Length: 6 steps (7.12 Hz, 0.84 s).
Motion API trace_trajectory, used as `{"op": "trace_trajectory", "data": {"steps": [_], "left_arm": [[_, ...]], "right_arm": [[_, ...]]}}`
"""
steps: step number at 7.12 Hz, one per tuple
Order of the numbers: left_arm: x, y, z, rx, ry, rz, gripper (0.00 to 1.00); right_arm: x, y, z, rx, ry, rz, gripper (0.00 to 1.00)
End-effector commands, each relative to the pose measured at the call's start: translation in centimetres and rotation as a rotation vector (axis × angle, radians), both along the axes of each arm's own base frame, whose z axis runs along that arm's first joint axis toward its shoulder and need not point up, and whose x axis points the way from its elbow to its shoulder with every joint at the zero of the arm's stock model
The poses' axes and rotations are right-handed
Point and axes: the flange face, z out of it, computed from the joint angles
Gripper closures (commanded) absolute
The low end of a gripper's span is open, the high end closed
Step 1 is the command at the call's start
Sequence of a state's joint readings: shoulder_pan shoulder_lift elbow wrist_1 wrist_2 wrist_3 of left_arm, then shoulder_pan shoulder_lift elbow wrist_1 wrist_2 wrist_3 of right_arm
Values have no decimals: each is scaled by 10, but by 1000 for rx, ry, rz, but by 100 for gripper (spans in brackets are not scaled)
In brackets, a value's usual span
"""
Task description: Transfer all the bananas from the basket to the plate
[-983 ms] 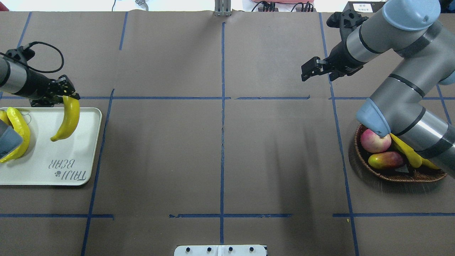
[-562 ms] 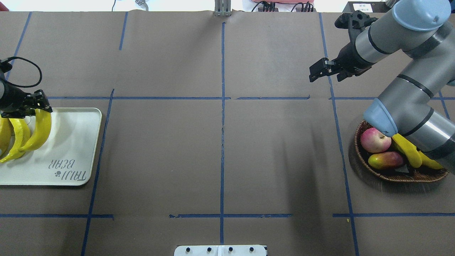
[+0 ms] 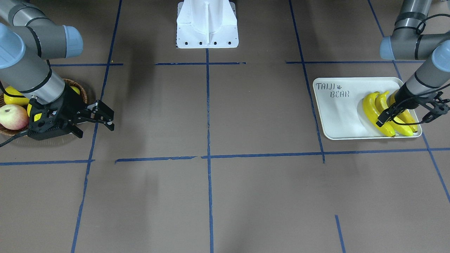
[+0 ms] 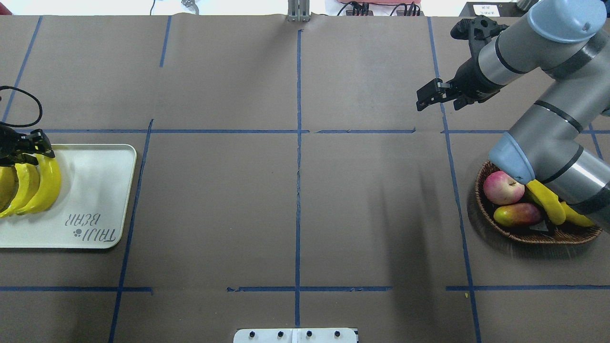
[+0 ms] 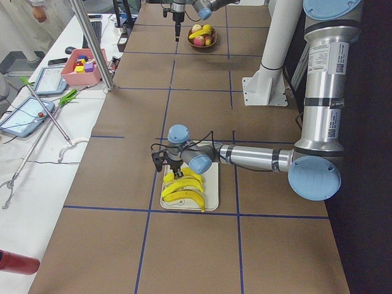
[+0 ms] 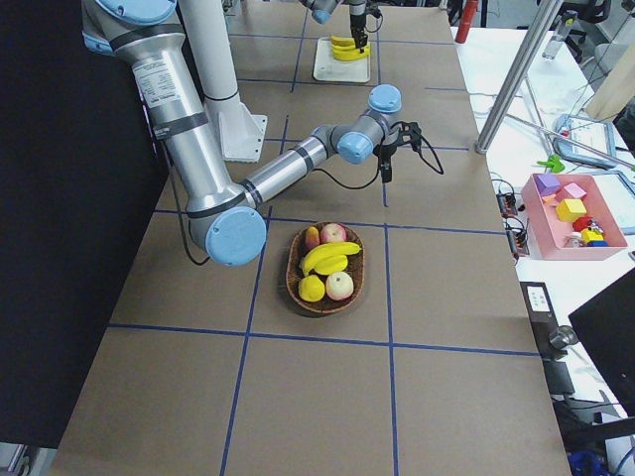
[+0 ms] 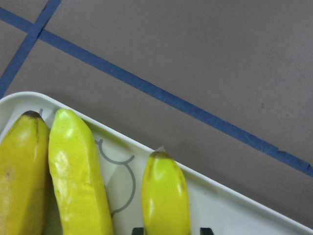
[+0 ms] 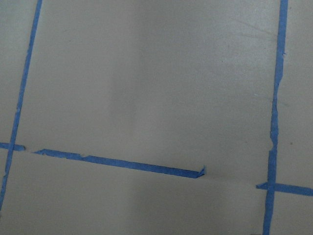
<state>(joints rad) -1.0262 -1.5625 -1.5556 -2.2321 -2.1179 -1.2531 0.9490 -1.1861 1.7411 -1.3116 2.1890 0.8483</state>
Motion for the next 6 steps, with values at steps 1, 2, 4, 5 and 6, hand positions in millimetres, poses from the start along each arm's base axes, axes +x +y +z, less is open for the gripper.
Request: {"op": "trace_trajectory", "data": {"steps": [1,2,4,5,6], "left_arm": [[-1,3,-34,46,33,8,0],[4,1,-66,46,52,22,0],[8,-4,-122,120,109,16,0],[10,-4,-123,119,110,18,0],[15,-8,-129,105,122,2,0]], "right_arm": [[10,5,-8,-8,9,7,1],[19,13,-4,1,27,-5,1],[55,55,52,79,126,-76,1],[84,88,80,138,212,-78,1],[104,112,96,176,265,-103,1]]}}
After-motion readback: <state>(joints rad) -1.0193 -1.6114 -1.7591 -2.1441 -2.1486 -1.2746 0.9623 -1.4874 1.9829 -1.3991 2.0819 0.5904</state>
